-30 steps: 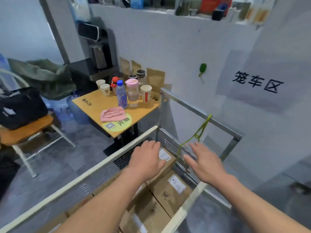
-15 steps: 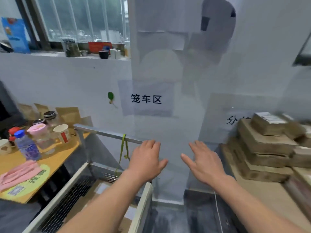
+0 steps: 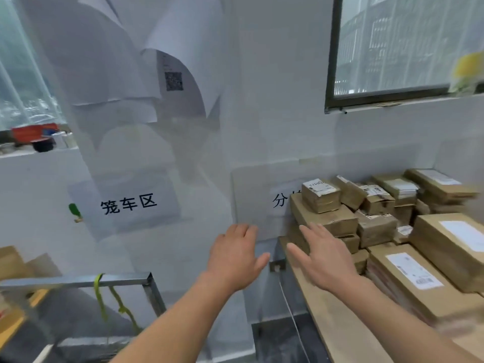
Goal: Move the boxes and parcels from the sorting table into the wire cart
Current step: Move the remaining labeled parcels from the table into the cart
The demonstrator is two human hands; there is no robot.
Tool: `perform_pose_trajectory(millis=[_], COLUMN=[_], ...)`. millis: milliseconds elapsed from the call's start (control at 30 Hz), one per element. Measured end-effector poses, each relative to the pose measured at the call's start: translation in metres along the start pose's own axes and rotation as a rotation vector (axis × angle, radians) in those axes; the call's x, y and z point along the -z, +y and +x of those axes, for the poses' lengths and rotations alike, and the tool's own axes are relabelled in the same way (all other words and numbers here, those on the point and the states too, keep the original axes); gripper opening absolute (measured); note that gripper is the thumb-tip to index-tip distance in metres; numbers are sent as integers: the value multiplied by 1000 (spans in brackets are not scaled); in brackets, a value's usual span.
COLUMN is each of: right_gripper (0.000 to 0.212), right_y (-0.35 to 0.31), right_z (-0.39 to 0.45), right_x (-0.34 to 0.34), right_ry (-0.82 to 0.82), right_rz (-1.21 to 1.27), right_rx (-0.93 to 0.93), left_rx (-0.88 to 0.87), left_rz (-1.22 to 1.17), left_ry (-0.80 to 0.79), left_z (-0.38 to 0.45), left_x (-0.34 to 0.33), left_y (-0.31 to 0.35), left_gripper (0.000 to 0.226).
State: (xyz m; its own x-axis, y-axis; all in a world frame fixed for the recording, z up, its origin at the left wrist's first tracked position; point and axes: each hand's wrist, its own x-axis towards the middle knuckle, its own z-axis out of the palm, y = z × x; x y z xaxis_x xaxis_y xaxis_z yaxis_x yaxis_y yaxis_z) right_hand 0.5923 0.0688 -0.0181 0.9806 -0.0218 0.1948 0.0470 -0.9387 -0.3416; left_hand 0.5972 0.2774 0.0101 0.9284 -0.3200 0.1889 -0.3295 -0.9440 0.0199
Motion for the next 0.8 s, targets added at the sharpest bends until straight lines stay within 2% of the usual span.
perform_pose_trajectory(millis=[67, 133, 400, 800], right_gripper=[67, 62, 73, 54], right_y=[24, 47, 143, 258], right_z=[2, 3, 2, -33], right_x=[11, 21, 33, 14], right_ry=[27, 47, 78, 39], right_rz=[-9, -7, 34, -69], right_rx=[-29, -61, -212, -634], left_rx=[-33, -75, -233, -529], left_rz=[9, -1, -52, -153], left_ry=[-4, 9, -27, -181], left_z=[18, 35, 89, 177], left_x=[-1, -2, -23, -108], left_y=[21, 42, 120, 227], left_gripper=[67, 63, 64, 65])
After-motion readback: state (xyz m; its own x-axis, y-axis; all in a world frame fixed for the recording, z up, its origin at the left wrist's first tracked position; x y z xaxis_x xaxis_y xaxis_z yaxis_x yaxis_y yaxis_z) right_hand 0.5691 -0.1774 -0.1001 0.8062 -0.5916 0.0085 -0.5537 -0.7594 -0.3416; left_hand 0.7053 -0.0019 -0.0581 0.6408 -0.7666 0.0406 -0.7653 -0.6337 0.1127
